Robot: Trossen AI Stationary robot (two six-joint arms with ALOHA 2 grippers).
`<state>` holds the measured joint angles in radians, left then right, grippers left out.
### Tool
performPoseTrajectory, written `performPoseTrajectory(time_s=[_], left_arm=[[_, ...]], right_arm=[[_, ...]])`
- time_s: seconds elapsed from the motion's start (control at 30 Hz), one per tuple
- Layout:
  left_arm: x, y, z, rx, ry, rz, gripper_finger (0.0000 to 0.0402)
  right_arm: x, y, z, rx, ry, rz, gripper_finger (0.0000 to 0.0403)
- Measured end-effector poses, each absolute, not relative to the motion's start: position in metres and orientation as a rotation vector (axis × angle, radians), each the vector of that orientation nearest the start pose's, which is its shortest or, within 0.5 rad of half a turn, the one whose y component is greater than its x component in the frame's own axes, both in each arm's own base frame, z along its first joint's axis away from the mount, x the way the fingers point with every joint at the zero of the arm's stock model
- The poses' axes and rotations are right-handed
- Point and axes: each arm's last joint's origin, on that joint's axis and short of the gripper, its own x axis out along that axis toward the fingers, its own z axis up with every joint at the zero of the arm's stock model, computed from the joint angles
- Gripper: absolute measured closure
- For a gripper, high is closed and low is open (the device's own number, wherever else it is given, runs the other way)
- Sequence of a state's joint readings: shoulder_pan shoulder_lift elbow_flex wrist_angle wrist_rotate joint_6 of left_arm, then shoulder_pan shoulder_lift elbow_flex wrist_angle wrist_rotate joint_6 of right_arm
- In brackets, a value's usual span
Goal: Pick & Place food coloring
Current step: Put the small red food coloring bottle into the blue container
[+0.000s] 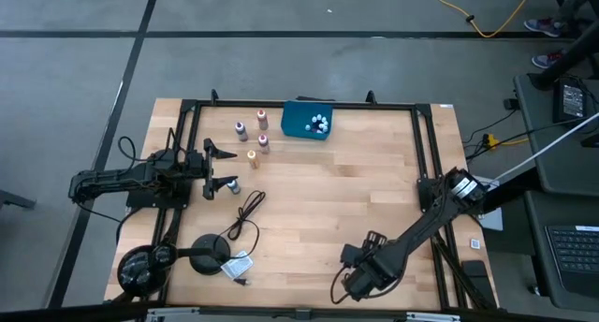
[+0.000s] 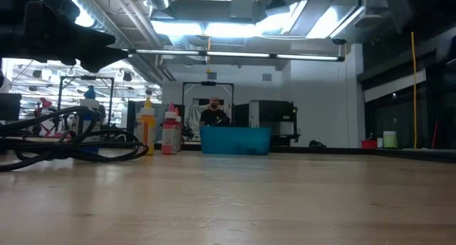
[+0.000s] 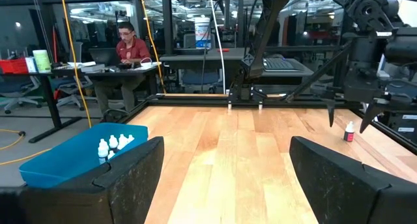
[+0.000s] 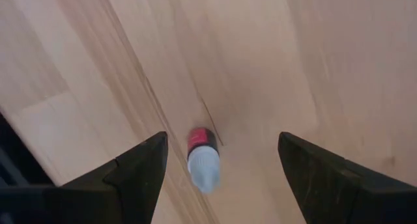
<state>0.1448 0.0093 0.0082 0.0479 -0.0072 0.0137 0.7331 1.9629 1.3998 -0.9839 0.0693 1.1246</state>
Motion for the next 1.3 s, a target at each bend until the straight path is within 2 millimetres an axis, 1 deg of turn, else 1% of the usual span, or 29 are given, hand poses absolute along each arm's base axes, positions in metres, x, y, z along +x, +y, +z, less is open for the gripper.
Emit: performPoseTrajectory(time_s=[0.23, 0.53, 0.63, 0.87, 0.97, 1.17, 1.3], left_arm=[[0.097, 0.014, 0.17, 0.017, -0.046, 0.153, 0.0073], [0.097, 0.014, 0.17, 0.017, -0.046, 0.152, 0.0073], [0.097, 0.014, 0.17, 0.017, -0.046, 0.152, 0.0074], [0.097, 0.014, 0.17, 0.017, -0.046, 0.152, 0.0073], [0.097, 0.014, 0.17, 0.017, -0.046, 0.152, 0.0075], [0.097, 0.014, 0.17, 0.017, -0.046, 0.152, 0.0073], [0.097, 0.014, 0.17, 0.017, -0.046, 0.152, 0.0074]], right_arm=[[0.265, 0.244, 0.171, 0.301, 1.479, -0.361, 0.0111], [0.263, 0.246, 0.171, 0.334, 1.471, -0.395, 0.0113], [0.263, 0.246, 0.171, 0.342, 1.471, -0.406, 0.0127], [0.264, 0.246, 0.171, 0.353, 1.468, -0.412, 0.018], [0.263, 0.247, 0.171, 0.359, 1.466, -0.415, 0.0196], [0.265, 0.249, 0.171, 0.377, 1.45, -0.392, 0.0207], [0.266, 0.253, 0.163, 0.378, 1.465, -0.385, 0.0207]])
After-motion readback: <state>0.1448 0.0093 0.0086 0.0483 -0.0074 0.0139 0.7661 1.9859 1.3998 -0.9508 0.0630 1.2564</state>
